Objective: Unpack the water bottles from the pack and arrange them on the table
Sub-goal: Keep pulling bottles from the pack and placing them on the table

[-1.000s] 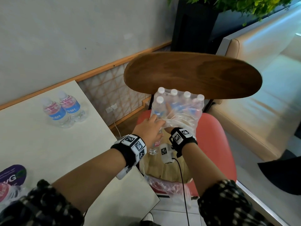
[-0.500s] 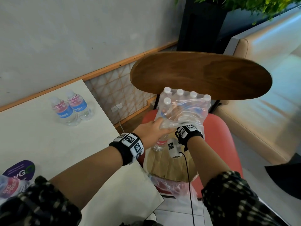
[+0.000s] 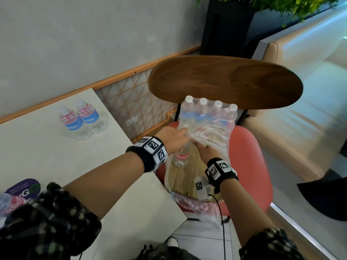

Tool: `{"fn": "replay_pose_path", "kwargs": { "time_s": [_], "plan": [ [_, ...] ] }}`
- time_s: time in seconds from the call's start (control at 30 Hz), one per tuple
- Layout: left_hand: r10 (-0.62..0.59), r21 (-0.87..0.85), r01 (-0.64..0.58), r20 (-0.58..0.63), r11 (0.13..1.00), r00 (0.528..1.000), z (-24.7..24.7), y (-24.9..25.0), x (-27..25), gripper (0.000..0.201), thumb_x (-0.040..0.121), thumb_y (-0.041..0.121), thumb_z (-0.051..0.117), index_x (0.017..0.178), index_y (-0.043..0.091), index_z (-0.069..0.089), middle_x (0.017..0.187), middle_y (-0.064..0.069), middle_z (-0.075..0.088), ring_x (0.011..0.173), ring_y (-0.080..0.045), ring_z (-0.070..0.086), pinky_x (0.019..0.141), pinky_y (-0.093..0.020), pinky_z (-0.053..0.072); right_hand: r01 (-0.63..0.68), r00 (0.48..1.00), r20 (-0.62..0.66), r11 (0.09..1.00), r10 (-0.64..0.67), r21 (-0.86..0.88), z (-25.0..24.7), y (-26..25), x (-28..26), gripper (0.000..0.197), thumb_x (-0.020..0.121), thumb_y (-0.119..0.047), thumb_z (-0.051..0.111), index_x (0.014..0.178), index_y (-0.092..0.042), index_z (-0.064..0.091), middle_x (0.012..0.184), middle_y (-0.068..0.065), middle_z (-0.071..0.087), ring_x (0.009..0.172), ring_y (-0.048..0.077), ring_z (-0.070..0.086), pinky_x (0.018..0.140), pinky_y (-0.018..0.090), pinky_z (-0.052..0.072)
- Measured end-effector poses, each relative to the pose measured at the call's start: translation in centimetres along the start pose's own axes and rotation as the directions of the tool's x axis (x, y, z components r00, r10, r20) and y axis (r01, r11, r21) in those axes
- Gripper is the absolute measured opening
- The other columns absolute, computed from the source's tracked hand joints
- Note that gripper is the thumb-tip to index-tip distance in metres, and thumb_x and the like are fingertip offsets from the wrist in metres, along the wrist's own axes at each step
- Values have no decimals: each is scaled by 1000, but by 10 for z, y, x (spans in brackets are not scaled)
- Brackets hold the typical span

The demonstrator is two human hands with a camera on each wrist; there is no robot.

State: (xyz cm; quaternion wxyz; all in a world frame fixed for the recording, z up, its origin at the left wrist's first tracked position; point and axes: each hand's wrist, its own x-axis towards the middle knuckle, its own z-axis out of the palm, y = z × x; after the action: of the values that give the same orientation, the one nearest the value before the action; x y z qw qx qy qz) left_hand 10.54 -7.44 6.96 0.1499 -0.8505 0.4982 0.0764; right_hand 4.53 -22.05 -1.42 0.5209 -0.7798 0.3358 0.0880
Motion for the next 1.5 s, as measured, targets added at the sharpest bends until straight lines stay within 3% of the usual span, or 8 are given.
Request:
{"fn": "replay_pose_path", "kwargs": {
  "time_s": [0.27, 0.57, 0.63, 0.8, 0.97, 1.17, 1.37, 1.5],
  "plan": [
    [102, 26, -99, -231, 995, 968, 20, -1, -31, 48, 64, 52, 77, 93, 14, 70, 141, -8, 42, 125, -25, 39, 80, -35, 54, 202, 955, -204, 976, -216, -87, 13, 45, -33, 60, 68, -73, 55, 102, -25, 65, 97, -8, 69, 91, 16, 65, 82, 38, 54],
    [-57, -404, -155, -467, 902, 882, 43, -1, -106, 46, 73, 50, 73, 81, 8, 57, 118, -4, 47, 97, -18, 52, 75, -35, 52, 339, 939, -128, 923, -320, 183, 26, 42, -103, 23, 84, -25, 69, 105, -25, 60, 94, -12, 62, 89, -2, 60, 88, 19, 49],
    [-148, -507, -82, -397, 858, 906, 40, -7, -133, 45, 78, 51, 68, 93, 10, 54, 117, 0, 47, 87, -14, 52, 68, -27, 43, 447, 895, -57, 886, -443, 127, 30, 34, -131, 18, 85, -11, 66, 101, -18, 61, 93, -9, 60, 76, -13, 54, 74, 1, 41],
    [-309, -587, 176, -133, 790, 942, 36, -41, -189, 41, 84, 56, 58, 91, 19, 40, 104, -1, 59, 86, -23, 56, 67, -31, 37, 481, 854, 189, 874, -485, 66, 66, 27, -179, 30, 79, -16, 75, 89, -43, 63, 103, -17, 64, 98, 13, 59, 89, 30, 45],
    [-343, -416, 377, 157, 828, 926, 57, -68, -248, 56, 86, 52, 59, 114, 6, 43, 101, -12, 57, 86, -29, 53, 67, -31, 36, 497, 753, 462, 865, -468, 65, 140, 12, -223, 29, 77, -16, 77, 94, -36, 64, 108, -21, 64, 104, 1, 56, 88, 19, 46],
    [-386, -443, 475, 280, 760, 879, 93, -91, -305, 28, 92, 37, 56, 81, 13, 46, 82, -2, 51, 82, -23, 49, 67, -28, 34, 572, 618, 651, 820, -441, 13, 231, -7, -250, 39, 77, -24, 76, 90, -56, 60, 109, -29, 60, 107, -2, 53, 100, 26, 41],
    [-364, -531, 461, 284, 711, 887, 99, -83, -337, 43, 90, 45, 57, 119, 14, 50, 107, -4, 58, 93, -23, 53, 77, -29, 40, 479, 659, 636, 876, -402, 57, 263, -10, -257, 45, 75, -20, 78, 107, -46, 59, 124, -10, 58, 115, 13, 54, 99, 30, 42],
    [-371, -536, 441, 239, 720, 897, 90, -84, -355, 56, 91, 48, 53, 136, 18, 40, 130, -7, 54, 115, -25, 53, 93, -34, 43, 86, 733, 655, 980, -184, 179, 251, 1, -254, 56, 72, -27, 72, 122, -43, 52, 134, -3, 48, 121, 20, 52, 90, 38, 52]
  ]
}}
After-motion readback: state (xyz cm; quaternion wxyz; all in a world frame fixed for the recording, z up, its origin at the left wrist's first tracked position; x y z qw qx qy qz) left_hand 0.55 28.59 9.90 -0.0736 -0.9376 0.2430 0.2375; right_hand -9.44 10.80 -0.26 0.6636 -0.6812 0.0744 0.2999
